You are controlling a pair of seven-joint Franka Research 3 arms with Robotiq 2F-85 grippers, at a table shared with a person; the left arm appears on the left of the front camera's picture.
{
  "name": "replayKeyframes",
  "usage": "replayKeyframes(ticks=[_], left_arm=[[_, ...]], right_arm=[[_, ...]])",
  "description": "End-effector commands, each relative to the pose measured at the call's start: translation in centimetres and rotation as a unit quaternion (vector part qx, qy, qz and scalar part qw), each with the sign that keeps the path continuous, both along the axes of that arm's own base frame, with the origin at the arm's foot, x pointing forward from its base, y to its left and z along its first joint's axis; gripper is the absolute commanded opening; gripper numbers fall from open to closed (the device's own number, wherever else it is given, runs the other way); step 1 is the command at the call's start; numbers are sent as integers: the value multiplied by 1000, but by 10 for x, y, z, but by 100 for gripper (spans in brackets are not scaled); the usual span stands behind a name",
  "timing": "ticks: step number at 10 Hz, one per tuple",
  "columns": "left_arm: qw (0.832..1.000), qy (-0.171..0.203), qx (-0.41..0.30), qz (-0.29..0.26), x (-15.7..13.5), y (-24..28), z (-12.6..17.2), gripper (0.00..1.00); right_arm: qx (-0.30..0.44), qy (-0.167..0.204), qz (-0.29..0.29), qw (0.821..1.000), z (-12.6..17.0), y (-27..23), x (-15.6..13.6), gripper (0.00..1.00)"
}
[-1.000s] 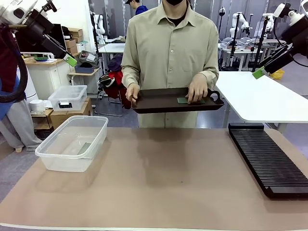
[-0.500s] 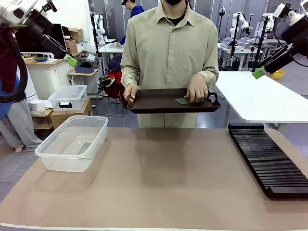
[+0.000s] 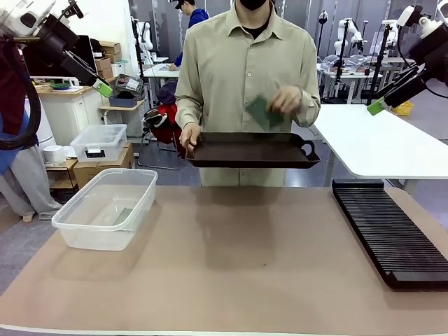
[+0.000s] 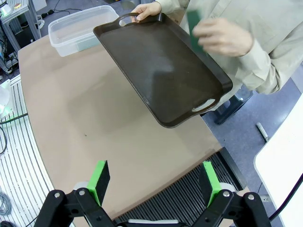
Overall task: Sort PCBs into racks and boxes based on the side picked up.
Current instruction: Pick up the Blank PCB handed by the Human.
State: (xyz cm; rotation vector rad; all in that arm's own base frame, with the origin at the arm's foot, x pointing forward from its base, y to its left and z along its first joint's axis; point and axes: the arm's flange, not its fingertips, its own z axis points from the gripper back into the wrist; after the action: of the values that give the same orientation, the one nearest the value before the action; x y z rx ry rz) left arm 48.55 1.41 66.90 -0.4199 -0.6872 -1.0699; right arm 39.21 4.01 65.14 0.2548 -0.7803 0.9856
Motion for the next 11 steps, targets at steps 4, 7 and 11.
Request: replayKeyframes(ticks=[4,7,11], left_arm=[[1000,0,1,-1,-1,-1,-1,100],[1000,0,1,-1,-1,-1,-1,100],[1000,0,1,-1,-1,-1,-1,100]], right_arm=[[-1,0,10,1000,-3,-1,0,100],[-1,0,10,1000,-3,-1,0,100],[-1,0,10,1000,-3,-1,0,100]])
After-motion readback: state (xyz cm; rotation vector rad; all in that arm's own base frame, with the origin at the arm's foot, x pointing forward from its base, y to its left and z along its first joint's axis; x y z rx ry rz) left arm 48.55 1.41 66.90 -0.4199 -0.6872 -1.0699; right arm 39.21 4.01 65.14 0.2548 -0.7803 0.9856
